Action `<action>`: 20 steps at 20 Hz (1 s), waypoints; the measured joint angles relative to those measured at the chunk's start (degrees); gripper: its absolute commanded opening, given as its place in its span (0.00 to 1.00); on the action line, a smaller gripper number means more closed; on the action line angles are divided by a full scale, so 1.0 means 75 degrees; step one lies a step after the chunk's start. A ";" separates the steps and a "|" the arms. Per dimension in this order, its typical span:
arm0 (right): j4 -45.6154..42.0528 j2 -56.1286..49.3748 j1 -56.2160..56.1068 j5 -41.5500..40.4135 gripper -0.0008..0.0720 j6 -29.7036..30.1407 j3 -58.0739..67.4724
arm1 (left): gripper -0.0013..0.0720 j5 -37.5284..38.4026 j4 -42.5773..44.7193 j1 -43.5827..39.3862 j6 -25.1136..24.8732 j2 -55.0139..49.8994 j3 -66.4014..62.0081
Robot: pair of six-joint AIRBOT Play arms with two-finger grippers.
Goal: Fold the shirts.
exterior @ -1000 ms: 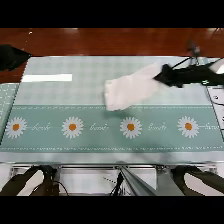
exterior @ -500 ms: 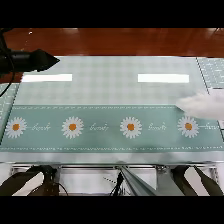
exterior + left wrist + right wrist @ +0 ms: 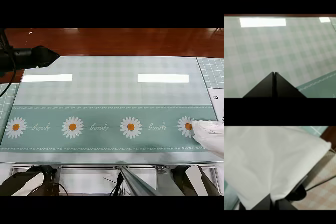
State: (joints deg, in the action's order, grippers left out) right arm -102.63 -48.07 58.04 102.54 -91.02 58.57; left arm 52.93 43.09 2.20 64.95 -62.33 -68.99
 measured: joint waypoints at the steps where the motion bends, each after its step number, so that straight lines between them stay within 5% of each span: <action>1: -0.0323 0.0047 0.0070 0.0114 0.04 0.0015 -0.0221 | 0.05 -0.0070 0.0000 0.0000 -0.0015 -0.0003 0.0000; 9: -0.2203 0.0181 0.0239 0.0184 0.06 0.0023 -0.1734 | 0.05 -0.0653 0.0000 0.0000 -0.0169 -0.0055 0.0000; 11: -0.2556 0.0189 0.0248 0.0213 0.42 0.0044 -0.2046 | 0.05 -0.0708 0.0000 0.0000 -0.0213 -0.0064 0.0000; 14: -0.2923 0.0189 0.0248 0.0172 0.78 0.0251 -0.2296 | 0.05 -0.0766 0.0000 0.0000 -0.0239 -0.0064 0.0000; 20: -0.2547 0.0189 0.0227 -0.0154 0.82 0.0539 -0.2192 | 0.06 -0.0799 0.0003 0.0000 -0.0364 -0.0064 -0.0085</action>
State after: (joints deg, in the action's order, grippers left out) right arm -121.73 -46.65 59.75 101.38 -86.98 42.13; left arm 46.94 43.11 2.20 62.22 -62.81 -69.63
